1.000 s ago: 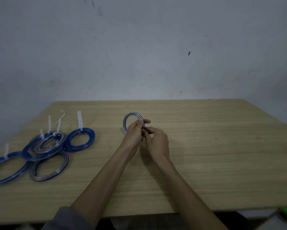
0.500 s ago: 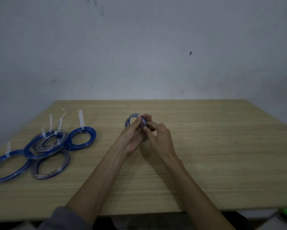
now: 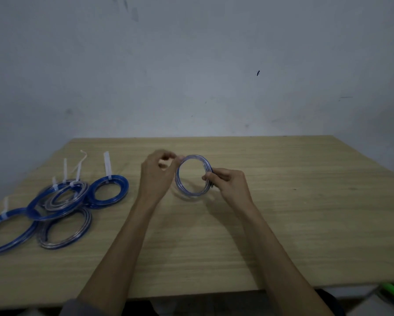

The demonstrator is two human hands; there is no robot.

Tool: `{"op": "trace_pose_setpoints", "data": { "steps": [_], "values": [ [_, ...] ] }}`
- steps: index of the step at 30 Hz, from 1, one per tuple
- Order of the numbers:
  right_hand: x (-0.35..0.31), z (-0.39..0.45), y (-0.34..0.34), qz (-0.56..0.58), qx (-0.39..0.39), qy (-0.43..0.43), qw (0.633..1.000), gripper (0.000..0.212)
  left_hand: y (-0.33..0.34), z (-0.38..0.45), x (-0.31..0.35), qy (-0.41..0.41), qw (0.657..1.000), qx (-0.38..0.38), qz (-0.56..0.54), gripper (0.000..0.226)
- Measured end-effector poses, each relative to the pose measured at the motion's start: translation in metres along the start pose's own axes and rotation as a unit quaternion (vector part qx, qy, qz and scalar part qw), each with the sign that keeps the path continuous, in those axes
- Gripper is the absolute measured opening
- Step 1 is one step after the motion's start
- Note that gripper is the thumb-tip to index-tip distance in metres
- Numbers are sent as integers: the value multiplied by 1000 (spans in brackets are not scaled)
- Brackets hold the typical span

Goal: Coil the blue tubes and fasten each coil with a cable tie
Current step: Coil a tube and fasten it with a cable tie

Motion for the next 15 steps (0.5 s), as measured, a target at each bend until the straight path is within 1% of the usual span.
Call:
{"op": "trace_pose_setpoints", "data": {
  "steps": [1,2,3,4,5,7,9,15],
  "values": [
    [0,-1,-2,26,-15,8,1000,9,-5,3,-3,-21,999,-36,-23,31],
    [0,-2,-3,51,-25,19,998,11,-6,5,-6,-63,991,-99,-65,42],
    [1,-3,-4,71,-31,31,996,12,-6,4,-9,-109,976,-161,-103,45],
    [1,-3,-4,84,-34,41,995,14,-5,2,-11,-140,960,-200,-135,43],
    [0,-3,-6,93,-31,50,994,15,-6,0,-10,-153,951,-216,-161,37],
    [1,-2,-9,106,-23,62,992,18,-8,-1,-8,-155,944,-214,-199,29],
    [2,-2,-11,114,-19,72,991,19,-9,-1,-6,-149,946,-199,-210,24],
    [2,-3,-8,116,-16,82,990,22,-2,-1,-10,-104,970,-155,-152,16]
  ]
}}
Point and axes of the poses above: each hand's wrist, its own z-axis towards the middle knuckle, its own y-axis out of the palm, x = y × z, the point moved 2 cm from there along z, towards the middle knuckle, and after that the axes turned 6 degrees about -z, right-handed, at the moved point
